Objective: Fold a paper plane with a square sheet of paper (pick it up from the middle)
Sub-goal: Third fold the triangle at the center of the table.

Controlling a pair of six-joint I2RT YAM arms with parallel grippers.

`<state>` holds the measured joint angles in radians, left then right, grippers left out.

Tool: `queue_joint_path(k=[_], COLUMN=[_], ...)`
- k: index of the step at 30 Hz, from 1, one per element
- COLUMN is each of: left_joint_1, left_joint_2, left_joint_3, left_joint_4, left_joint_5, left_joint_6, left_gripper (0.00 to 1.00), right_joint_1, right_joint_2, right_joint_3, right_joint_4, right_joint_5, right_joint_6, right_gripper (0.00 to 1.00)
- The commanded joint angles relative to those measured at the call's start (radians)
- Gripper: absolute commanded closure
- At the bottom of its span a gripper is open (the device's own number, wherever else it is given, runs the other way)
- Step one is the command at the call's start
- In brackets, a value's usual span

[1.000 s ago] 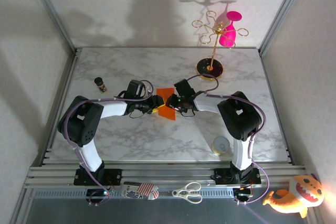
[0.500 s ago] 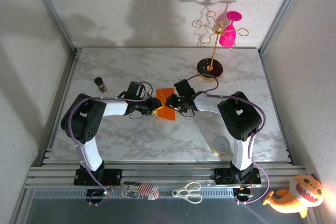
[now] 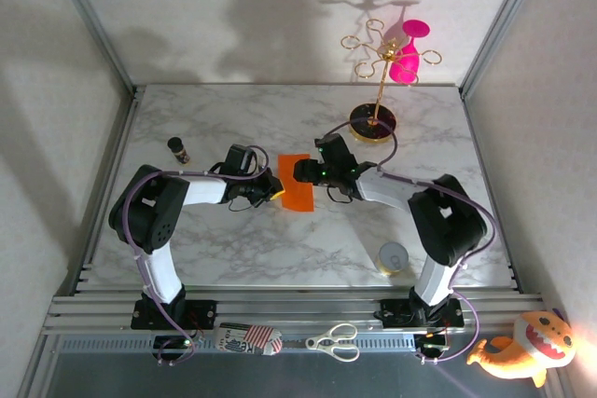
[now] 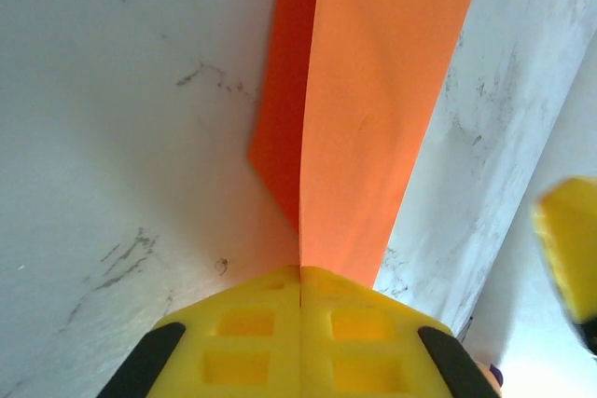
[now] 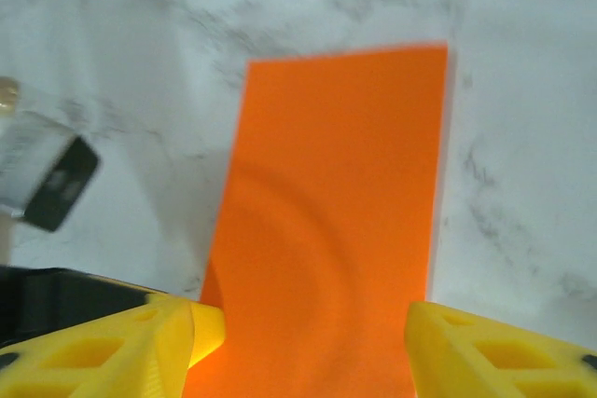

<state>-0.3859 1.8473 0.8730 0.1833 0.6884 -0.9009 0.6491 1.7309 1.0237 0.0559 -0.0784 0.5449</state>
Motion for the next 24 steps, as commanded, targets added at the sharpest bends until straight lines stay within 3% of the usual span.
queue_joint_path(k=[1,9,15,24], left_joint_1=[0.007,0.004,0.003,0.002], left_joint_2=[-0.028,-0.040,-0.040,-0.043], left_joint_3=[0.014,0.009,0.008,0.009], left_joint_4=[0.007,0.028,0.033,0.031], left_joint_5=[-0.014,-0.003,0.011,0.014], left_joint_6=[-0.028,-0.067,-0.090,-0.101], left_gripper=[1.00,1.00,1.00,0.99], right_joint_1=[0.025,0.145,0.226,0.278], right_joint_2=[-0.052,-0.116,-0.077,0.002], right_joint_3=[-0.060,-0.238,-0.304,-0.369], right_joint_4=[0.089,0.332,0.422,0.600], right_joint_5=[0.101,0.161,0.169,0.239], right_joint_6=[-0.208,-0.558,-0.750,-0.883], right_gripper=[0.34,0.31,0.30,0.34])
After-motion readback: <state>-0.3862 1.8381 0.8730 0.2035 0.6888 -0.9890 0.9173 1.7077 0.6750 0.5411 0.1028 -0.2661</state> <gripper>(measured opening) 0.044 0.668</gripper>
